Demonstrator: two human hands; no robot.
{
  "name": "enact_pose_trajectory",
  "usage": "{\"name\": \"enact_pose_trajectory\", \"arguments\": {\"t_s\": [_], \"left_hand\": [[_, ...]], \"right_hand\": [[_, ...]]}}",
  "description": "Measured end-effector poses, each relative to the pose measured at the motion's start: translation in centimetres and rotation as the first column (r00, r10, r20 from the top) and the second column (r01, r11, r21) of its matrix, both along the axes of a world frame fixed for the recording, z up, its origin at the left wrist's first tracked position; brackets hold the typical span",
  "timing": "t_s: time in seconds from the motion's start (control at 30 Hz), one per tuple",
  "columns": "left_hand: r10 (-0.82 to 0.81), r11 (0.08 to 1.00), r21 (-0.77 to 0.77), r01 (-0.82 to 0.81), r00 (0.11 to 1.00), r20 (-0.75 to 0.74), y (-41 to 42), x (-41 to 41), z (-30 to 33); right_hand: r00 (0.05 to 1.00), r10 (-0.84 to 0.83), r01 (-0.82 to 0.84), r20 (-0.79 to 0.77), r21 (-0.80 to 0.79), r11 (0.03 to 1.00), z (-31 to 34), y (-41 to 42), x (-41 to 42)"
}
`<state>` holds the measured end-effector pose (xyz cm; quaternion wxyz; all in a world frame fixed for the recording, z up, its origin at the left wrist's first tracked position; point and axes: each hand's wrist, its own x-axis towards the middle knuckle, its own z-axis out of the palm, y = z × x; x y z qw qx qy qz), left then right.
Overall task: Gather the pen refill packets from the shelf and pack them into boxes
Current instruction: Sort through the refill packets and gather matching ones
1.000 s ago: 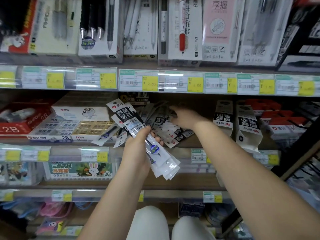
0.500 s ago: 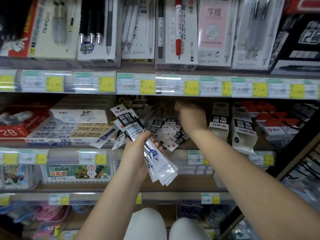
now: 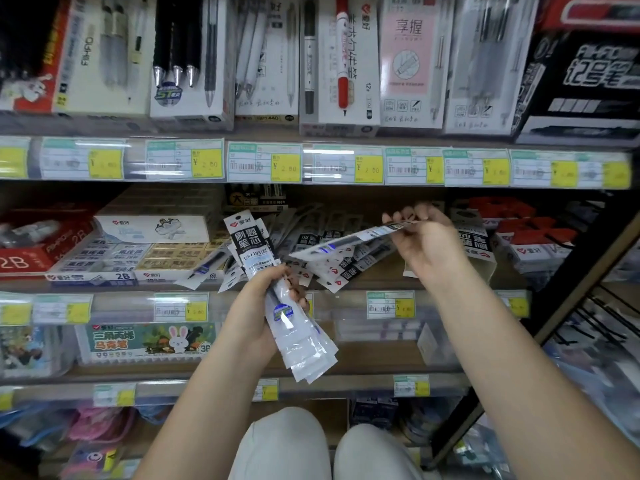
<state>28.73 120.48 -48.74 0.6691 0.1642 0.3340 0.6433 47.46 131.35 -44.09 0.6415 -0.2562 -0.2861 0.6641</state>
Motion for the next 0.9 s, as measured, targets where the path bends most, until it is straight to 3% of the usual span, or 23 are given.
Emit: {"name": "enact_pose_trajectory", "arguments": {"t_s": [0.07,0.2,0.3,0.4,0.5,0.57,0.63,0.67,0.77,0.8,0.83,0.9], "left_hand": [[-0.11,0.994,-0.021,0.109,0.994,-0.023,-0.5,0.4,0.4],[-0.248,0.963,-0.192,0.188,0.896,-0.369,0.2,2.0,0.2],[-0.349,0.933,-0.157,0.325,0.922,-0.165,-0.1,2.5,-0.2],[-0.446,0.894,-0.046,0.446,0.895,0.014,-1.0,2.3,-0.6],[-0.478,0.878,0.017,0.478,0.876,0.06,-1.0,2.0,-1.1],[-0.463,0.886,0.021,0.463,0.886,0.035,-0.9,1.7,-1.0],[-0.414,0.91,-0.023,0.414,0.91,-0.004,-0.6,1.2,-0.7],[-0.374,0.927,-0.061,0.371,0.927,-0.031,-0.3,0.8,-0.7],[-0.307,0.95,-0.071,0.305,0.951,-0.021,0.3,-0.1,-0.5],[-0.3,0.952,-0.06,0.299,0.954,-0.006,0.5,-0.3,-0.5],[-0.296,0.954,-0.052,0.295,0.955,0.002,0.6,-0.4,-0.5],[-0.299,0.954,-0.032,0.299,0.954,0.001,0.9,-0.7,-0.6]], "right_hand": [[0.99,0.128,-0.129,0.052,0.014,0.992,-0.5,-0.2,-0.1],[0.91,0.31,-0.355,0.276,0.13,0.926,-1.2,-1.1,-1.8],[0.845,0.329,-0.431,0.421,0.172,0.886,-1.2,-1.7,-3.4],[0.801,0.302,-0.457,0.518,0.202,0.866,-1.4,-1.6,-4.4],[0.765,0.245,-0.449,0.596,0.22,0.866,-1.5,-1.4,-5.2],[0.711,0.124,-0.368,0.692,0.216,0.904,-1.2,-1.2,-5.6],[0.568,-0.071,-0.227,0.82,0.238,0.944,-0.9,-0.4,-5.7],[0.446,-0.156,-0.193,0.881,0.265,0.945,-0.9,0.1,-5.7],[-0.069,-0.23,-0.281,0.971,0.203,0.938,-1.1,1.0,-5.2],[-0.19,-0.209,-0.308,0.959,0.144,0.94,-1.2,1.2,-5.1],[-0.26,-0.191,-0.326,0.946,0.1,0.94,-1.4,1.2,-5.1],[-0.312,-0.186,-0.347,0.932,0.071,0.935,-1.6,1.2,-5.3]]}}
